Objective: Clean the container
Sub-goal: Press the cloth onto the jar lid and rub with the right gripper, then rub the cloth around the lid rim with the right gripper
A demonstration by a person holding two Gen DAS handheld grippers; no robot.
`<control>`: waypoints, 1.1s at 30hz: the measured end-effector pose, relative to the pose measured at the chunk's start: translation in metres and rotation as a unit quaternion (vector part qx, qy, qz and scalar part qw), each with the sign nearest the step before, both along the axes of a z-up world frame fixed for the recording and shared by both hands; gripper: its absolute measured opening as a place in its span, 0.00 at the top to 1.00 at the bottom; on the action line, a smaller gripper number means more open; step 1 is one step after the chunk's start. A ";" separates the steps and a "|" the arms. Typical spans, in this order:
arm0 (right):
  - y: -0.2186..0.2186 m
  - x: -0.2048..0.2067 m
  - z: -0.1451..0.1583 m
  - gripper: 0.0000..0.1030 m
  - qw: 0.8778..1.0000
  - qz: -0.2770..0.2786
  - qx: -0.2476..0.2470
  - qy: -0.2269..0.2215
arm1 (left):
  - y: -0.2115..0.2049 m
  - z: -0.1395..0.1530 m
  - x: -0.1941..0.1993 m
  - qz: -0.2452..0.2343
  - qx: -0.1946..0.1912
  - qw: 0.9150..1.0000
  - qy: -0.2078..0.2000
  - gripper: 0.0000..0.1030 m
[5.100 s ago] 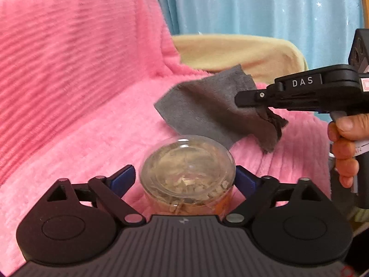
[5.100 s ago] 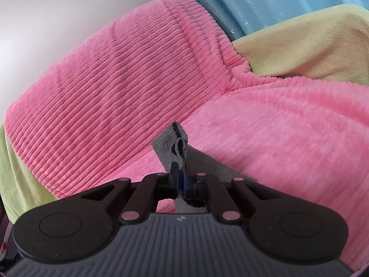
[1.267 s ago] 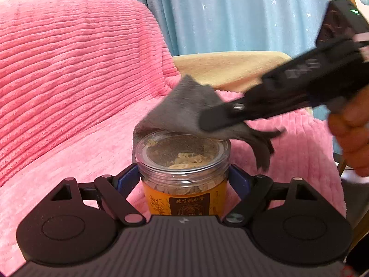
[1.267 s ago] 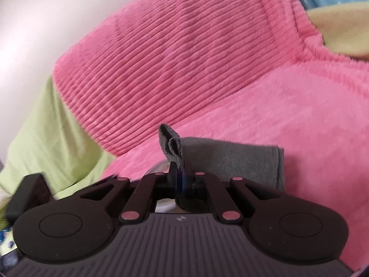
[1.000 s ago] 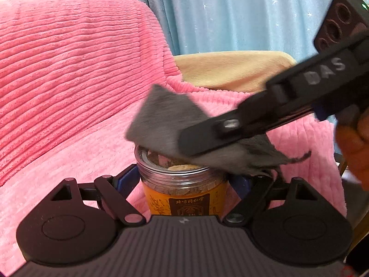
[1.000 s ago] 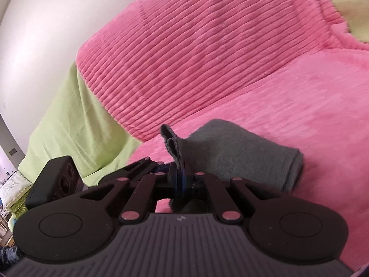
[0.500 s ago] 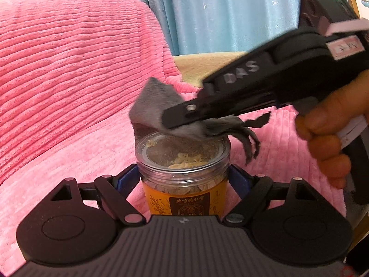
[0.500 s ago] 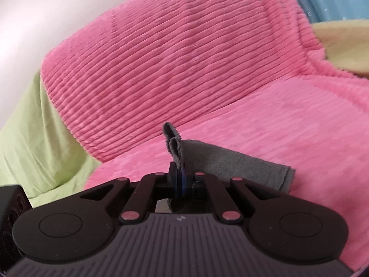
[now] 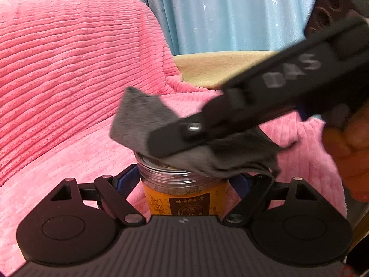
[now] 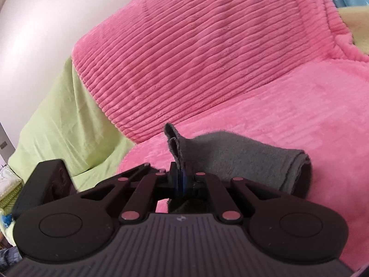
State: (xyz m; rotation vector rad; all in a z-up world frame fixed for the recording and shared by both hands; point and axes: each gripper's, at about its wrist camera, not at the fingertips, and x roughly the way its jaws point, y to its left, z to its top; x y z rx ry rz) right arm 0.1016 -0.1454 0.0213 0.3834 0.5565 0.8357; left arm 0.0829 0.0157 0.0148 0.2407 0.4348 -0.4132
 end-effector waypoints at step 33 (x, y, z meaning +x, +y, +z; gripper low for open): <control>-0.011 0.016 0.000 0.99 0.997 -0.068 -0.018 -0.013 | 0.014 -0.001 0.013 -0.021 -0.005 1.000 0.003 0.19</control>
